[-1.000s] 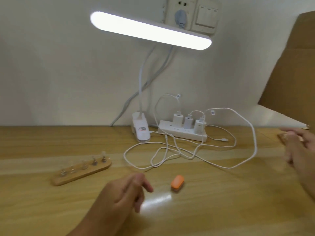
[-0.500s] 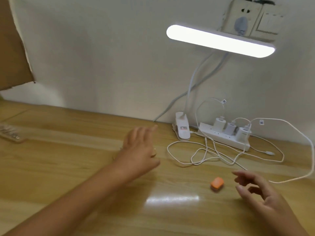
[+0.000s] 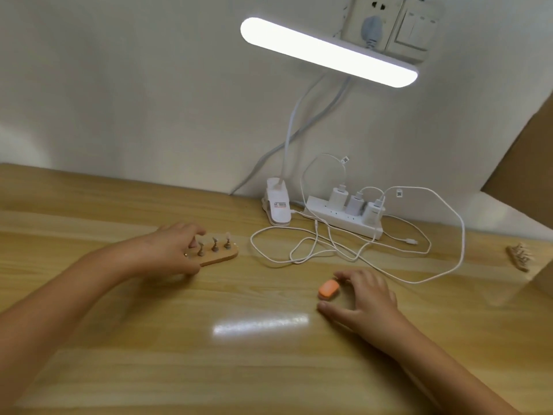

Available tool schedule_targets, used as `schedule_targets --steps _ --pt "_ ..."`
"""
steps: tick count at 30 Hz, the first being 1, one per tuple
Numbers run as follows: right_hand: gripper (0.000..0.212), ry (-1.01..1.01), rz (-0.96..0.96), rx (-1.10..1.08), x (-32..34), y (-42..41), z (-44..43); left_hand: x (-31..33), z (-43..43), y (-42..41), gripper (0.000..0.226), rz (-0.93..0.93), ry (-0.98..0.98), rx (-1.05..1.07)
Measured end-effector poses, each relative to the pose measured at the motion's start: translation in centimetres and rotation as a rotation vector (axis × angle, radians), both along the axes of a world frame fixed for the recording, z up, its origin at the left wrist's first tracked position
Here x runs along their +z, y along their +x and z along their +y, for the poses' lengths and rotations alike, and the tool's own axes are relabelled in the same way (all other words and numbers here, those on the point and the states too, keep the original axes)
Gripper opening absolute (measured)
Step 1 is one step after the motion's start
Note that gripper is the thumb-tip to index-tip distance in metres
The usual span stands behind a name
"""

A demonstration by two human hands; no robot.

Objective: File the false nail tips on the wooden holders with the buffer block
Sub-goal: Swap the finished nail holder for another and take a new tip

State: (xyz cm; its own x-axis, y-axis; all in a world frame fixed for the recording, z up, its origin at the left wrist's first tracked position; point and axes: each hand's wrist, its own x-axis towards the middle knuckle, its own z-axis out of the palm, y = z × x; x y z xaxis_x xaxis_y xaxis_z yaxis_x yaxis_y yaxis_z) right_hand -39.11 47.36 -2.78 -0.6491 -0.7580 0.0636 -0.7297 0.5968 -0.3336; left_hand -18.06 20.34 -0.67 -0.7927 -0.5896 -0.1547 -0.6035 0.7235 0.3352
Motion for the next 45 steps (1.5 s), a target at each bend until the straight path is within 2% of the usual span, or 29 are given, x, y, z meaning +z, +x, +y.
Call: schedule_targets --steps 2,4,7,10,12,15,17,20,24,29,31,33,35,39,41,45 --pt "0.047 -0.011 0.026 -0.001 -0.1 0.3 -0.2 0.7 2.0 -0.4 0.081 -0.023 0.039 -0.051" --pt "0.036 -0.112 0.012 0.028 -0.3 0.6 -0.2 1.2 4.9 -1.0 0.087 -0.031 0.079 -0.121" --pt "0.041 -0.415 -0.146 0.136 -0.3 1.1 0.3 1.5 10.1 -1.6 0.096 -0.066 0.082 -0.263" --pt "0.041 -0.657 -0.460 0.166 0.2 1.4 0.9 2.4 13.1 -1.1 0.098 -0.135 0.192 -0.474" --pt "0.040 -0.800 -0.828 0.156 0.6 1.4 1.0 3.2 13.3 -0.8 0.089 -0.152 0.302 -0.538" --pt "0.050 -0.886 -1.417 0.111 1.0 1.0 1.0 2.3 12.6 -1.7 0.050 0.048 0.244 -0.482" --pt "0.061 -0.883 -1.651 0.109 1.0 0.6 0.9 0.9 12.7 -2.6 0.033 0.244 0.205 -0.401" --pt "0.071 -0.927 -1.813 0.107 0.9 0.0 0.8 -1.3 13.5 -3.7 0.023 0.430 0.359 -0.402" --pt "0.073 -0.973 -1.893 0.104 0.8 -0.5 0.7 -2.6 14.4 -4.3 0.012 0.502 0.299 -0.475" --pt "0.075 -0.941 -1.882 0.144 0.6 -0.7 0.7 -3.1 14.7 -3.8 0.010 0.495 0.283 -0.467" --pt "0.072 -0.926 -1.857 0.166 0.6 -0.4 0.7 -3.3 14.7 -3.7 0.011 0.500 0.334 -0.428" --pt "0.072 -0.916 -1.756 0.192 0.7 0.0 0.6 -3.3 14.8 -3.9 0.013 0.521 0.426 -0.358" --pt "0.066 -0.909 -1.504 0.210 0.6 0.8 0.5 -3.2 14.9 -4.1 0.012 0.602 0.609 -0.252" --pt "0.050 -0.874 -0.765 0.195 0.0 2.4 0.9 -3.1 14.7 -4.3 0.014 0.744 0.818 -0.129" --pt "0.045 -0.895 -0.580 0.255 -0.2 2.9 1.2 -3.0 14.5 -4.2 0.013 0.793 0.877 -0.129" --pt "0.046 -0.938 -0.353 0.350 -0.5 3.2 1.3 -3.1 14.1 -4.0 0.015 0.807 0.874 -0.111"
